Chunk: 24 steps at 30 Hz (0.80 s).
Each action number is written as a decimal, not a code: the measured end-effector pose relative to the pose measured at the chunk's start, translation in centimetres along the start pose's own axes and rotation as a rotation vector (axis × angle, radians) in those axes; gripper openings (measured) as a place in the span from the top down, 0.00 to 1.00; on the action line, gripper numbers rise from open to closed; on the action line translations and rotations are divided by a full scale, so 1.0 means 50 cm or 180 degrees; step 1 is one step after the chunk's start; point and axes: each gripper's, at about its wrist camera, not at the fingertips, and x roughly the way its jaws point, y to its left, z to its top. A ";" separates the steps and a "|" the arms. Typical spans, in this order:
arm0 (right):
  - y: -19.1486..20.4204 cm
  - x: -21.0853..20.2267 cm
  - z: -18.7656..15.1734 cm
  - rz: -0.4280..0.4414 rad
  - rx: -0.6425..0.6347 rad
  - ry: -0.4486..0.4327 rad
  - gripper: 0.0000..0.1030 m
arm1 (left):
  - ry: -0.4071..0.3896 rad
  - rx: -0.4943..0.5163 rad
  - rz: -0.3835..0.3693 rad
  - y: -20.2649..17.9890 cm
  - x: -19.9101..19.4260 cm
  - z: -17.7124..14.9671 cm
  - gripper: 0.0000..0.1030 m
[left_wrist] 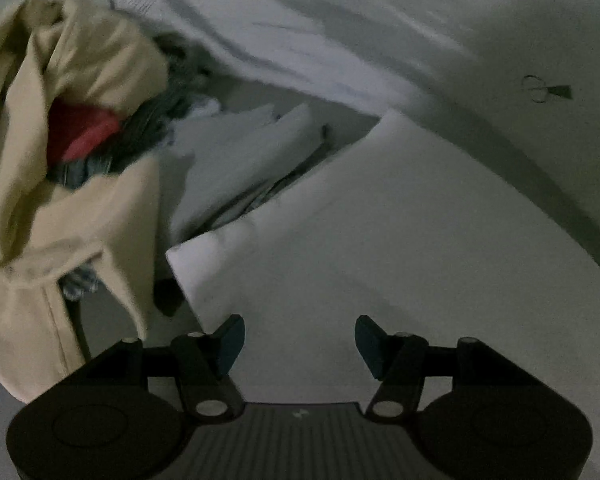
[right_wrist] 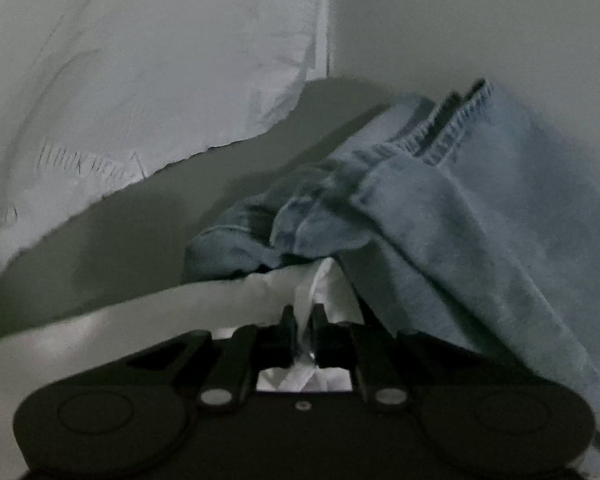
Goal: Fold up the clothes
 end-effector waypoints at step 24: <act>-0.092 -0.366 -0.260 0.1266 -0.0389 0.0083 0.00 | -0.0671 -0.0153 -0.0221 0.274 -0.377 -0.190 0.14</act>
